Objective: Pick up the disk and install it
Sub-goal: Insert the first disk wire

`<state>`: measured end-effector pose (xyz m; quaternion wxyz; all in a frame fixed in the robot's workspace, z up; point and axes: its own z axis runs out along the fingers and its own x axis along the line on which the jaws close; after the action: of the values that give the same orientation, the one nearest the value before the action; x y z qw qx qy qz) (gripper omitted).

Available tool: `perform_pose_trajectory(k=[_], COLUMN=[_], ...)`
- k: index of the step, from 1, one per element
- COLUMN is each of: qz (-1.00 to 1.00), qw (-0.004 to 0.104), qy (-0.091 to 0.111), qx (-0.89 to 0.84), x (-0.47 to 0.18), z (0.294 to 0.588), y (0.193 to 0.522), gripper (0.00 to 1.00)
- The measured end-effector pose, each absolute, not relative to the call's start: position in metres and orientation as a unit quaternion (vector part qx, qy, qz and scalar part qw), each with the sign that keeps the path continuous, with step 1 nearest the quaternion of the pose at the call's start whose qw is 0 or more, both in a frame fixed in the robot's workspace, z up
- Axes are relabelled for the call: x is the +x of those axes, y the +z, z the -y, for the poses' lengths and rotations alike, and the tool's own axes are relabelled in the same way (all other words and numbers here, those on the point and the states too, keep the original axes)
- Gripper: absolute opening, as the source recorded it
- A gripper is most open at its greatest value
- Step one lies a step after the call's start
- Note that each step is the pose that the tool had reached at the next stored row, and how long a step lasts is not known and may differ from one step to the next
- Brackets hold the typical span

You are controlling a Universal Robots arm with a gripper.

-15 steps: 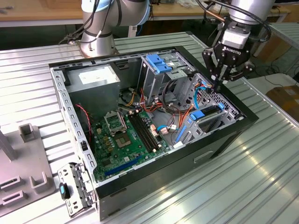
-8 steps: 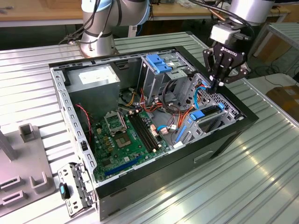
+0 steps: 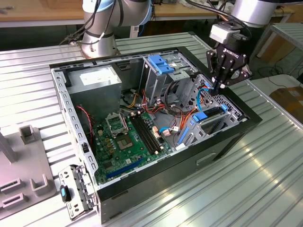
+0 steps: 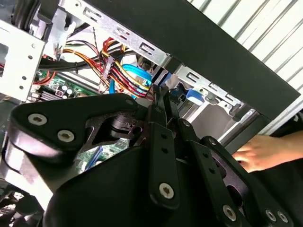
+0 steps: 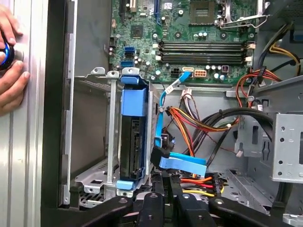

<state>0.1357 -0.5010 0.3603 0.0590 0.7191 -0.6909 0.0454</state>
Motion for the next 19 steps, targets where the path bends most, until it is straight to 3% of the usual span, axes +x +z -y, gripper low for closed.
perform_pose_trajectory(k=[2,5,8,19], qz=[0.692,0.692,0.692,0.705], qw=[0.047,0.043,0.033,0.028], qy=[0.033,0.031,0.038,0.044], qx=[0.720,0.720,0.720,0.707], x=[0.136,0.133,0.125,0.120], z=[0.510,0.524,0.526,0.530], y=[0.360,0.360,0.359,0.356], gripper=[0.17,0.17,0.17,0.17])
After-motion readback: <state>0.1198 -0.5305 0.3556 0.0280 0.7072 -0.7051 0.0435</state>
